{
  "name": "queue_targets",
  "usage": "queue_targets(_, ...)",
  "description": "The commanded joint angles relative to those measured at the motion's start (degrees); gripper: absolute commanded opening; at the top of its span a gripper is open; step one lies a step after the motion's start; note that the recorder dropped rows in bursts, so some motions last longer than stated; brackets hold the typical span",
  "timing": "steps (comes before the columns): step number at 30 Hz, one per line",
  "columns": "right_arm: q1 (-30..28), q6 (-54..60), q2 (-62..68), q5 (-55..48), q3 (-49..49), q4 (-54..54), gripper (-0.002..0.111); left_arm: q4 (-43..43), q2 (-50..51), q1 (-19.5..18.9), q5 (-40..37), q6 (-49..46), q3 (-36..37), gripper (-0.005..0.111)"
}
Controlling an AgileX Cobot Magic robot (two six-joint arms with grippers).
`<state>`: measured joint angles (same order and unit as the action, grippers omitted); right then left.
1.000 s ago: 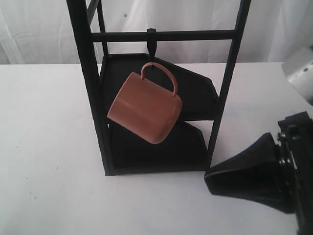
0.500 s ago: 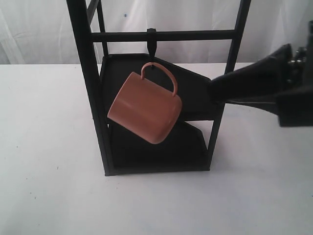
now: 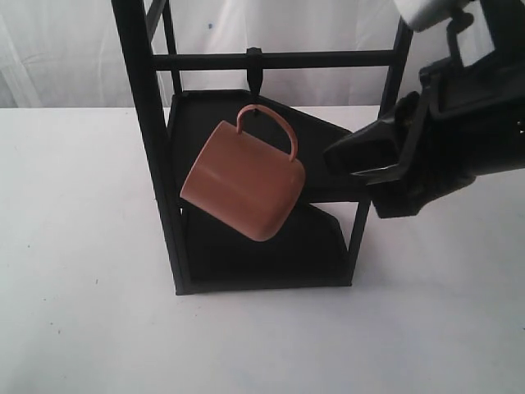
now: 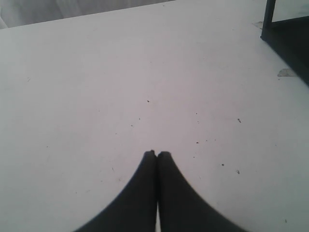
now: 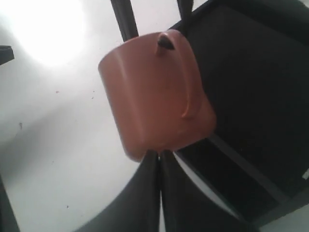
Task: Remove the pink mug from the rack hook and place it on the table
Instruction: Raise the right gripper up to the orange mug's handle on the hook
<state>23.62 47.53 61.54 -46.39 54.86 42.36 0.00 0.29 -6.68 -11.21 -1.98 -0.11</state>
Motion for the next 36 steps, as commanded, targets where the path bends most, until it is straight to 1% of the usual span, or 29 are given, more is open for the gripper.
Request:
queue_targets(1,3.8,-0.3,0.0,4.1,0.5,-1.3,0.0,-0.3,-0.3,0.2,0.1,0.1,0.1,0.0)
queue_targets(10,4.4,1.5,0.0,4.3,0.5,-1.1,0.001,-0.3,-0.3,0.2,0.1,0.1,0.1,0.0)
queue_targets(14,4.4,1.5,1.1,4.3,0.5,-1.0,0.013,-0.3,-0.3,0.2,0.1,0.1,0.1,0.0)
queue_targets(18,4.4,1.5,4.3,3.9,0.5,-0.6,0.029,-0.3,-0.3,0.2,0.1,0.1,0.1,0.0)
queue_targets(20,4.4,1.5,5.5,4.3,0.5,-0.4,0.033,-0.3,-0.3,0.2,0.1,0.1,0.1,0.0)
queue_targets(23,4.4,1.8,6.0,6.4,0.5,0.6,0.034,-0.3,-0.3,0.2,0.1,0.1,0.1,0.0)
queue_targets(30,4.4,1.8,6.0,15.0,0.5,1.6,0.034,-0.3,-0.3,0.2,0.1,0.1,0.1,0.0)
queue_targets(33,4.4,2.4,6.0,14.7,0.5,3.3,0.034,-0.3,-0.3,0.2,0.1,0.1,0.1,0.0)
queue_targets(36,5.1,7.8,6.0,12.7,0.5,3.3,0.034,-0.3,-0.3,0.2,0.1,0.1,0.1,0.0)
